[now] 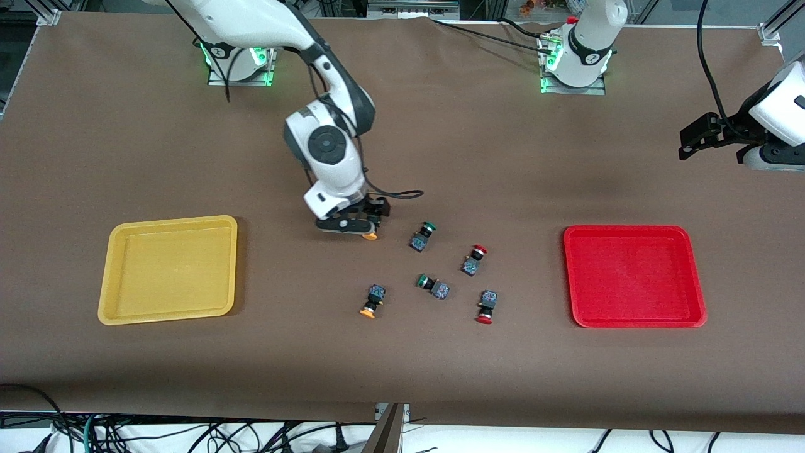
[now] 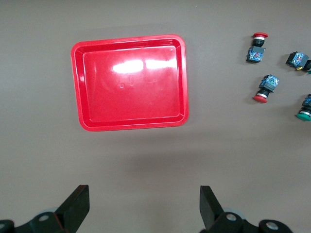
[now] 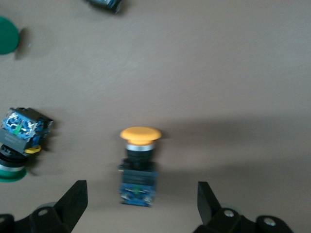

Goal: Place red and yellow buttons in trays
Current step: 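Grasp the yellow-capped button with the right gripper, then place the button in the yellow tray while the left gripper grasps a red button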

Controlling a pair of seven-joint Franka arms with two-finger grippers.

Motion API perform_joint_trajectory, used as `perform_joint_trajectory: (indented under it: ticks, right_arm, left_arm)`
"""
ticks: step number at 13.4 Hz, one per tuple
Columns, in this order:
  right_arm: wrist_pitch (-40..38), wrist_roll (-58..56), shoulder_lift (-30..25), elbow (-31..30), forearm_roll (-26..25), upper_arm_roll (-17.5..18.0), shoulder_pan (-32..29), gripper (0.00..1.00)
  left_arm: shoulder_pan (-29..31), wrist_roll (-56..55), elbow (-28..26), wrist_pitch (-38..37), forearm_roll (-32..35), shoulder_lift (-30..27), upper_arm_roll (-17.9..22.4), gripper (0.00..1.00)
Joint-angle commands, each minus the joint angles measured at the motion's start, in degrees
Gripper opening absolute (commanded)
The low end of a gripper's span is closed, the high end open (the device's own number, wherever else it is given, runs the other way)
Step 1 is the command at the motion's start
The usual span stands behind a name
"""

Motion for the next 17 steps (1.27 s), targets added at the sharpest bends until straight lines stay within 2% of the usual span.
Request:
perform_joint_trajectory:
  ticks: [1,6,8,9,10,13,14,17]
  right_arm:
    - [1.0,0.6,0.6,0.6,0.0,-0.8,0.3,0.99]
    - [3.6,0.9,4.0,1.2,-0.2,-1.0,0.4,0.98]
    - [6.0,0.9,5.4,0.8,-0.2,-0.9,0.6,0.9]
    - [6.1,0.9,5.8,0.8,0.0,-0.9,1.1,0.8]
    - [6.0,0.9,5.8,0.9,0.0,-0.9,1.1,0.66]
    - [4.2,-0.6,5.0,1.5,0.1,-1.0,0.0,0.12]
    - [2.9,-0.6,4.0,1.5,0.1,-1.1,-0.1,0.0]
    - [-2.2,-3.4,1.3,2.2,0.1,-1.3,-1.9,0.0]
  left_arm:
    - [0.4,0.9,1.0,-1.2,-0.8,-0.1,-0.3,1.0]
    - [0.4,0.9,1.0,-1.2,-0.8,-0.1,-0.4,1.0]
    - [0.4,0.9,1.0,-1.2,-0.8,-0.1,-0.4,1.0]
    - [0.4,0.9,1.1,-1.2,-0.8,-0.1,-0.4,1.0]
    - [0.4,1.2,1.0,-1.2,-0.8,0.1,-0.4,1.0]
    - [-0.2,0.8,1.0,-1.9,-0.8,2.0,-0.5,1.0]
    - [-0.2,1.0,0.9,-3.2,-0.8,2.3,-0.5,1.0]
    - [-1.3,1.2,1.0,-3.3,-1.0,6.4,-1.1,1.0]
